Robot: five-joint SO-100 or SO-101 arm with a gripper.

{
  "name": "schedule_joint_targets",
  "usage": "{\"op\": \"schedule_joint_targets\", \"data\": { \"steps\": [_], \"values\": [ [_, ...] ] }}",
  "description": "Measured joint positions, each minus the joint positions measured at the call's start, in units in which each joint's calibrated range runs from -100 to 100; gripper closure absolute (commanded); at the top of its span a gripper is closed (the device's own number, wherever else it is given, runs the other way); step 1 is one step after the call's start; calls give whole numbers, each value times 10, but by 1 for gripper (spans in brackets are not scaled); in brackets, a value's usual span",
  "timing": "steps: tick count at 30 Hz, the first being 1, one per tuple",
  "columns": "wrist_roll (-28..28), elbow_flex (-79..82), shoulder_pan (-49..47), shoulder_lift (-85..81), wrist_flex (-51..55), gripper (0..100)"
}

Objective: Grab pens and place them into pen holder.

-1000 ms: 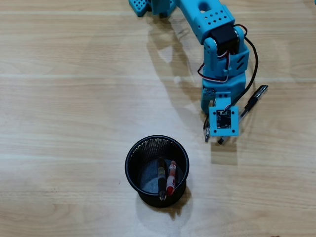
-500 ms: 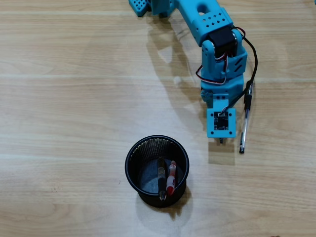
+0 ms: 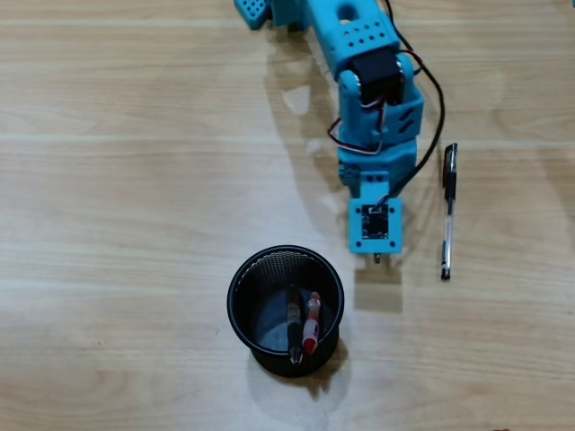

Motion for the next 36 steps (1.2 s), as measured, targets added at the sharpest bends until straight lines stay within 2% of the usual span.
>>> {"op": "schedule_joint_targets", "data": {
  "steps": [12, 21, 27, 36],
  "values": [
    [66, -85, 66, -139, 0, 98],
    [70, -196, 87, -151, -12, 98],
    [87, -185, 98, -151, -170, 98],
    [89, -30, 128, -151, -473, 98]
  ]
}}
